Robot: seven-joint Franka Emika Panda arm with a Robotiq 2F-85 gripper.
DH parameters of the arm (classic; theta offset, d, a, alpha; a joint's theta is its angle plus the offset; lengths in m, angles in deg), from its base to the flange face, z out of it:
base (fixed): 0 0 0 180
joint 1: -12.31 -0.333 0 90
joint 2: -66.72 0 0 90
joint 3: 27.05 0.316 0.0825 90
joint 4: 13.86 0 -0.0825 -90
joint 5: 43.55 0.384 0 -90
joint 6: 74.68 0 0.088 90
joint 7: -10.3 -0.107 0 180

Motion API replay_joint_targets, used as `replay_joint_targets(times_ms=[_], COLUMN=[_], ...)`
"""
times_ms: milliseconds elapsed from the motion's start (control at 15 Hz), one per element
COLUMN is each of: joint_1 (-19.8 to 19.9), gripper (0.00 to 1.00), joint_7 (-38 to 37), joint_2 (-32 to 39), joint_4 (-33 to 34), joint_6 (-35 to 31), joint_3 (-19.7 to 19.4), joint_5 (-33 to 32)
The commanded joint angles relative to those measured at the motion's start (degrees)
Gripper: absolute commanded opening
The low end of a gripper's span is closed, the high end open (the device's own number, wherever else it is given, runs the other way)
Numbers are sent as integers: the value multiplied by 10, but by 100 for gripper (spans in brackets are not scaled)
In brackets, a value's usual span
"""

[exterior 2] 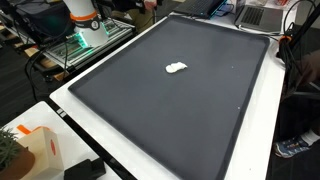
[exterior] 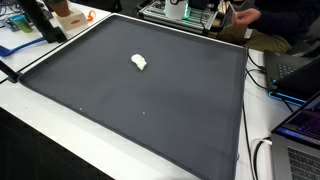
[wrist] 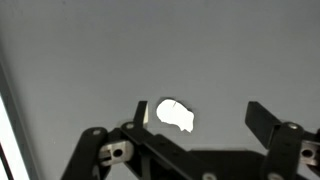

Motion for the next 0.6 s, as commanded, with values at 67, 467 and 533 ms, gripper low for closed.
replay_joint_targets(times_ms=[67,467,533], joint_1=[-6,-12,-11], gripper=[100,95,74], joint_7=[5,13,11], joint_2=[-67,-57,-53], joint_4=[-34,3,7], joint_6=[25,65,66], joint_3=[4,11,12], joint_5=[40,58,58])
